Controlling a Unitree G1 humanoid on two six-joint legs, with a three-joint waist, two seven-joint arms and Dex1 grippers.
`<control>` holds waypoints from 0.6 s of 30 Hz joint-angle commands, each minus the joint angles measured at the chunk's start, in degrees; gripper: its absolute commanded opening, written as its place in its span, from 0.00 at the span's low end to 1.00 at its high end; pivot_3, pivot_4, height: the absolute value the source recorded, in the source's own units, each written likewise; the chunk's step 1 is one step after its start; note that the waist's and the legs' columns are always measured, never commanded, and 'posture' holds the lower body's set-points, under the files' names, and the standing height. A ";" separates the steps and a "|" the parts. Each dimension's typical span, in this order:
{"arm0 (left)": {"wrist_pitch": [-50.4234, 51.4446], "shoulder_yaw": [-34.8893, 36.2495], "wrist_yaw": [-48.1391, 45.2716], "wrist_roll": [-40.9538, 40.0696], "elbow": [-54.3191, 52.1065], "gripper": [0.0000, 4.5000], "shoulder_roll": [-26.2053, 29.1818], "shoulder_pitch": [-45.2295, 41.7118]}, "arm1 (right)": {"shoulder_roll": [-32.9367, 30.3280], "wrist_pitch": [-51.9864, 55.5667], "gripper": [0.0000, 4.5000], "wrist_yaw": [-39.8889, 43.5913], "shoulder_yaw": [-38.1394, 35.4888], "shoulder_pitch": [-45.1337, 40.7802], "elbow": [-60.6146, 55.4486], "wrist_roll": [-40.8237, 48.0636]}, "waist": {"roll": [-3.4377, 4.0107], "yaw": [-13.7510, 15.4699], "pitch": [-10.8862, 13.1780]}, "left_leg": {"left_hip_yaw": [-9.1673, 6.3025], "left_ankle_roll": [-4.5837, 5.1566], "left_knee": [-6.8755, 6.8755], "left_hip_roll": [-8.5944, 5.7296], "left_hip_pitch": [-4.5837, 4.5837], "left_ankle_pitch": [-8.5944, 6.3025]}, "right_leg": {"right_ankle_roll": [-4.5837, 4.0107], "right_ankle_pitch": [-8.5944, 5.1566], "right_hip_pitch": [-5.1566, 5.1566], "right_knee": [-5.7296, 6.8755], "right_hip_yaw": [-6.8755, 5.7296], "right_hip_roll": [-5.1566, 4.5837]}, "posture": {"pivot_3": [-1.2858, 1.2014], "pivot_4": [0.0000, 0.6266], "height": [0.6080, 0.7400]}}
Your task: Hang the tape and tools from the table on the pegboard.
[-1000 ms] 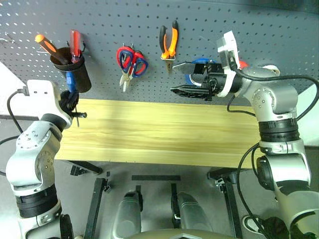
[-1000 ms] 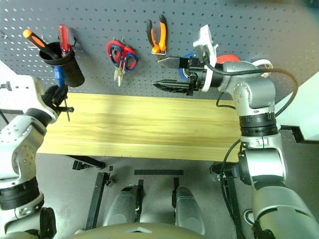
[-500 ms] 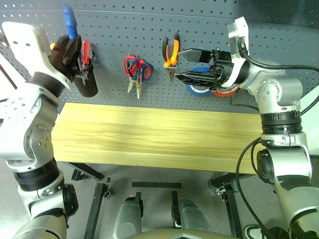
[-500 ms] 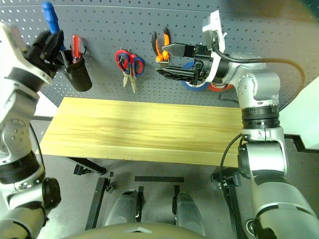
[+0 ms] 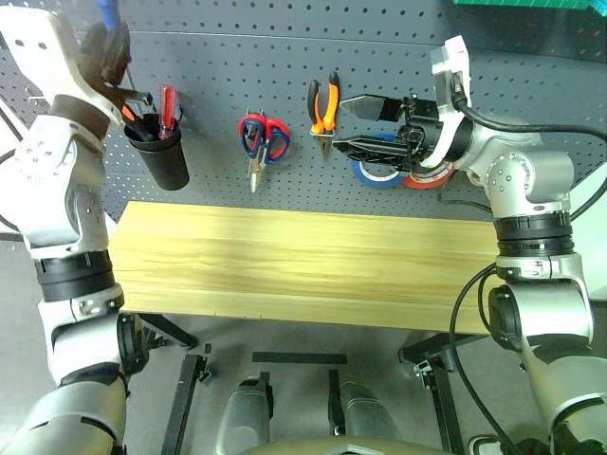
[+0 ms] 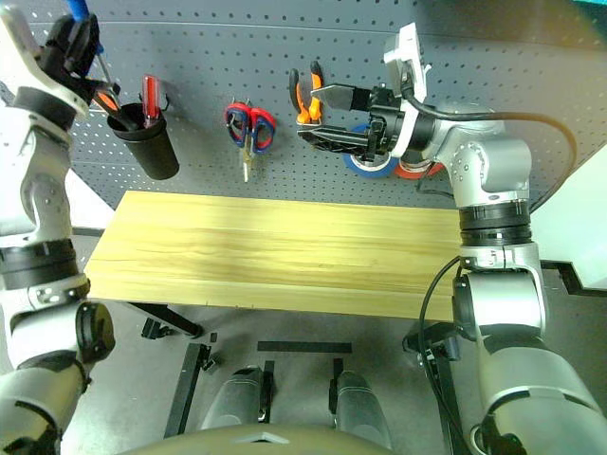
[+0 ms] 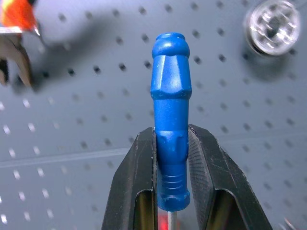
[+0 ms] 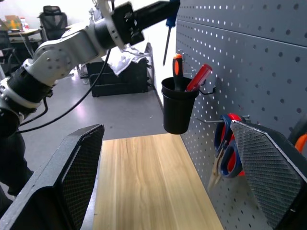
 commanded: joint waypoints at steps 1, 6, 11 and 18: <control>-5.23 -1.11 0.57 2.29 4.47 0.12 -0.10 -3.35 | -0.37 -0.25 1.00 -0.58 -0.84 -0.17 -2.17 0.30 | 0.01 -0.06 -0.01 | 0.00 0.00 0.00 0.00 0.00 0.00 | 0.00 0.00 0.00 0.00 0.00 0.00 | 0.58 0.10 1.00; -9.26 -1.63 1.84 4.37 12.00 0.12 -0.18 -4.00 | -0.86 -0.13 1.00 -1.37 -0.64 0.22 -2.81 -0.10 | 0.03 -0.16 -0.02 | 0.00 0.00 0.00 0.00 0.01 0.00 | 0.00 0.00 -0.01 0.03 0.00 0.01 | 0.57 0.11 1.00; -11.91 -1.09 2.00 4.01 15.80 0.12 -0.56 -3.13 | -1.54 -0.16 1.00 -1.99 -0.14 1.56 -4.42 -0.91 | 0.03 -0.12 -0.03 | 0.00 0.00 0.01 0.00 0.01 0.00 | 0.00 0.00 -0.02 0.04 0.00 0.00 | 0.57 0.12 1.00; -15.31 -1.51 2.59 5.13 20.31 0.12 -1.25 -0.57 | -1.69 0.84 1.00 -3.59 0.24 3.24 -7.18 -0.88 | 0.03 -0.20 -0.03 | 0.00 0.01 0.02 0.00 0.01 0.00 | 0.00 0.00 -0.02 0.07 0.00 0.00 | 0.57 0.13 1.00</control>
